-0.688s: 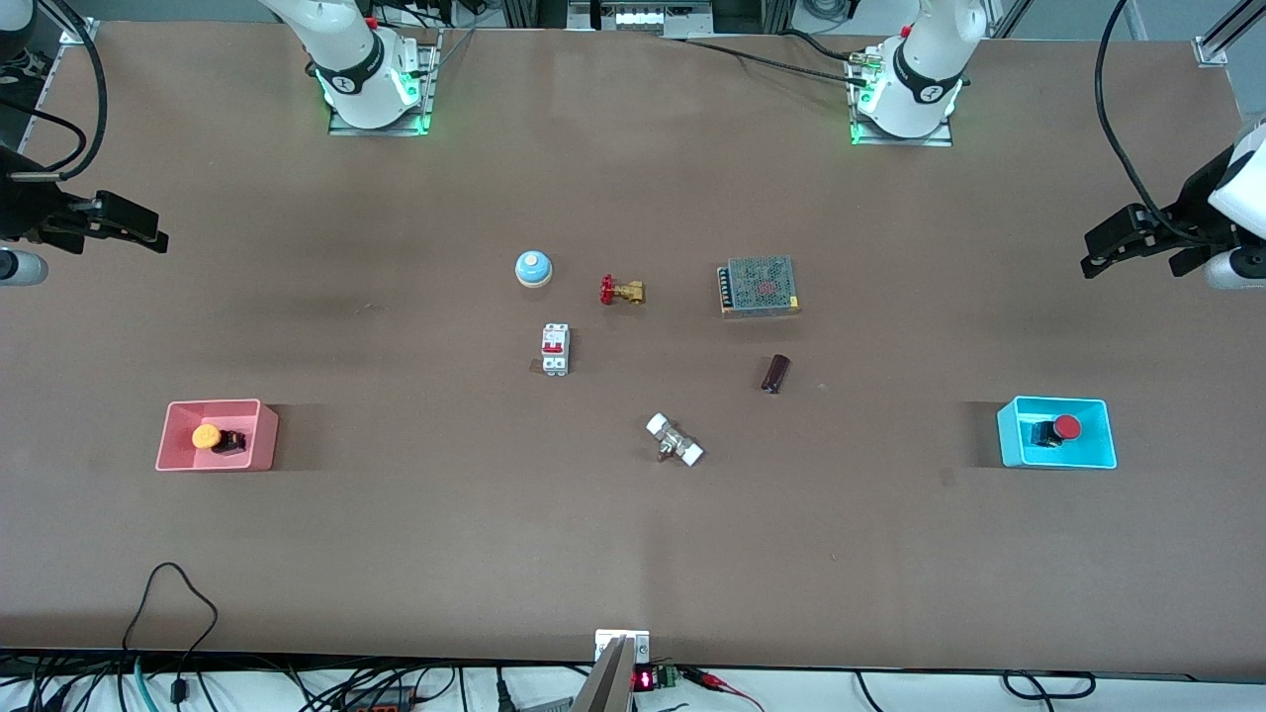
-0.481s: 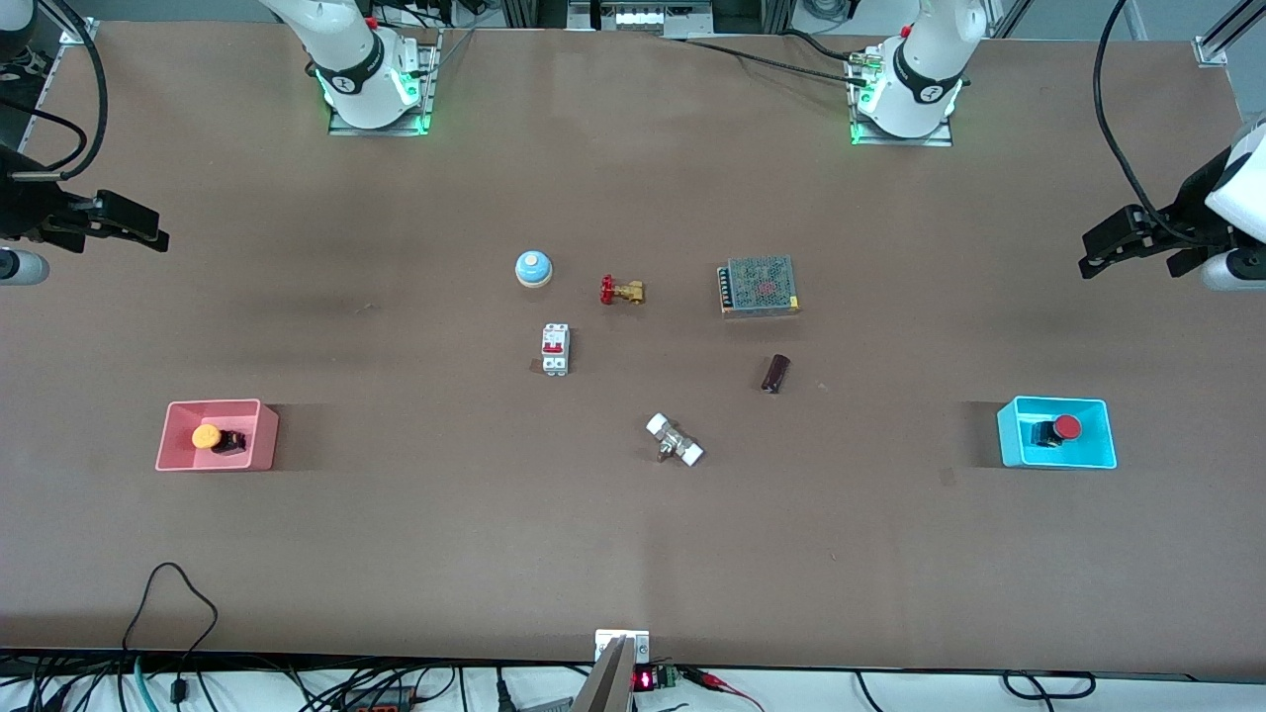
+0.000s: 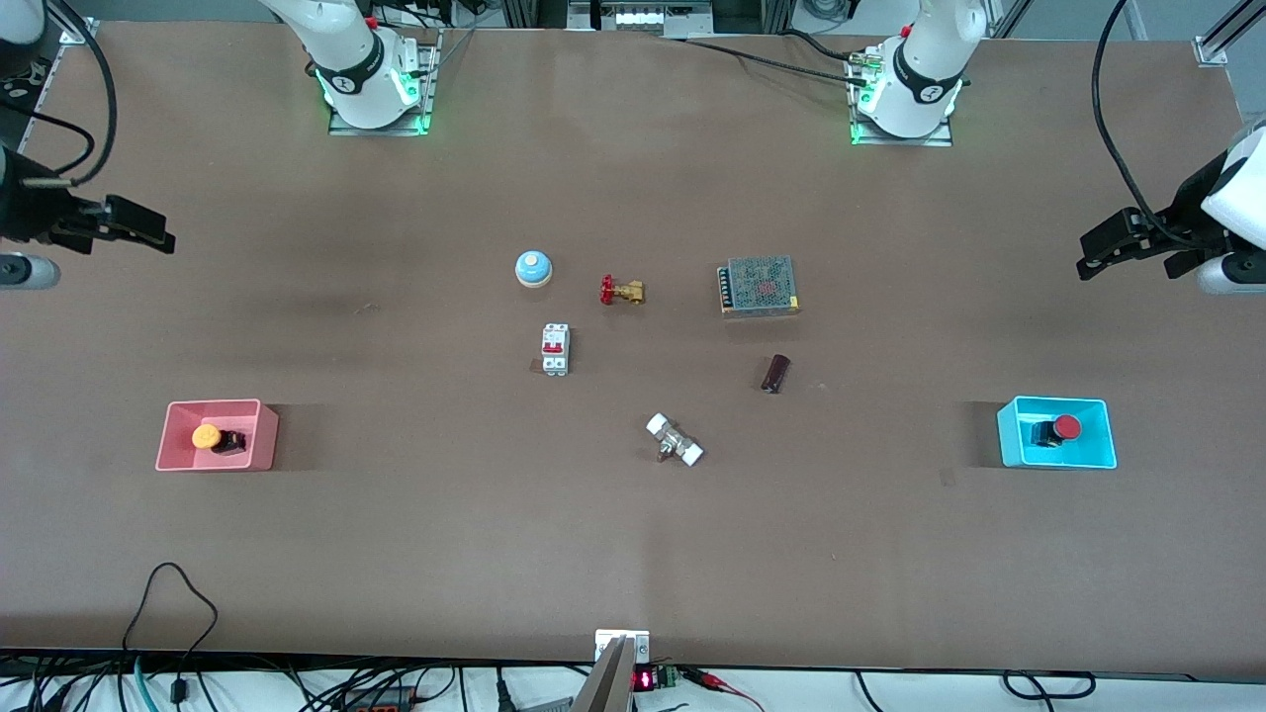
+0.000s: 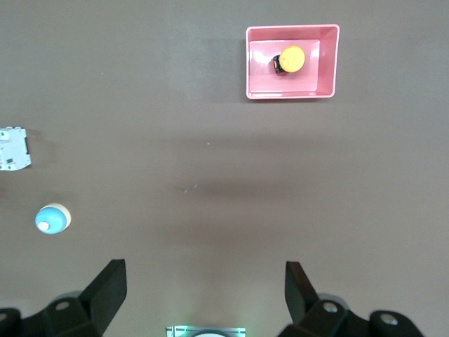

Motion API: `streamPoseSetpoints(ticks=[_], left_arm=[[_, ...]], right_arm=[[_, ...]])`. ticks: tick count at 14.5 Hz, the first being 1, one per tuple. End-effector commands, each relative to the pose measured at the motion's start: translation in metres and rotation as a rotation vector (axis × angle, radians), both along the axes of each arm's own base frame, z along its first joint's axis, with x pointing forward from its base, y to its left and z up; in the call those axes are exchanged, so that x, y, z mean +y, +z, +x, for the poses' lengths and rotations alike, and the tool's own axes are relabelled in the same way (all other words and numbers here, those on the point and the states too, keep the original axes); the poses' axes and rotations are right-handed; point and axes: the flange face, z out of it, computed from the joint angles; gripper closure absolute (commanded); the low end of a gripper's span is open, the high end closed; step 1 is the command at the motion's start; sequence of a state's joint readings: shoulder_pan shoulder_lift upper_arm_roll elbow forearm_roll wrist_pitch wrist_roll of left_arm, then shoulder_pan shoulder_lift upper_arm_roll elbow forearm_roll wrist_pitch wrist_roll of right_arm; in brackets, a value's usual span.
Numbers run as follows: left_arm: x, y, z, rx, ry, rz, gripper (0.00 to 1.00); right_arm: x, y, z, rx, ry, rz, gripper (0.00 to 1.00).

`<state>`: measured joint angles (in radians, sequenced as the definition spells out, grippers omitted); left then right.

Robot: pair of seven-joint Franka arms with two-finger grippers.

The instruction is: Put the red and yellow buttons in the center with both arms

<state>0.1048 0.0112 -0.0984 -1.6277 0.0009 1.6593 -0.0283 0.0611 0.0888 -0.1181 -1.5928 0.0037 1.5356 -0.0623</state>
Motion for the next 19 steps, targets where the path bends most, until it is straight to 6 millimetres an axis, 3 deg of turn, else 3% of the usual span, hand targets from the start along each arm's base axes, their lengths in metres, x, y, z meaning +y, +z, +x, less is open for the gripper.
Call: streamPoseSetpoints(ticks=[1, 5, 11, 13, 18, 19], left_arm=[[-0.001, 0.002, -0.001, -0.001, 0.001, -0.011, 0.00], [0.000, 0.000, -0.001, 0.004, 0.004, -0.012, 0.00], [0.016, -0.025, 0.015, 0.020, 0.012, -0.015, 0.00], [0.021, -0.025, 0.022, -0.005, 0.002, -0.016, 0.00], [0.043, -0.077, 0.045, 0.051, -0.020, -0.016, 0.00], [0.056, -0.084, 0.049, 0.052, -0.003, -0.019, 0.00]], right_arm=[[-0.020, -0.053, 0.027, 0.024, -0.033, -0.020, 0.00], [-0.056, -0.140, 0.064, 0.021, -0.067, -0.038, 0.00], [-0.079, -0.238, 0.099, -0.053, -0.016, -0.042, 0.00], [-0.089, -0.263, 0.106, -0.069, 0.048, -0.042, 0.00], [-0.092, -0.289, 0.119, -0.072, 0.110, -0.045, 0.00], [-0.092, -0.294, 0.121, -0.085, 0.119, -0.048, 0.00]])
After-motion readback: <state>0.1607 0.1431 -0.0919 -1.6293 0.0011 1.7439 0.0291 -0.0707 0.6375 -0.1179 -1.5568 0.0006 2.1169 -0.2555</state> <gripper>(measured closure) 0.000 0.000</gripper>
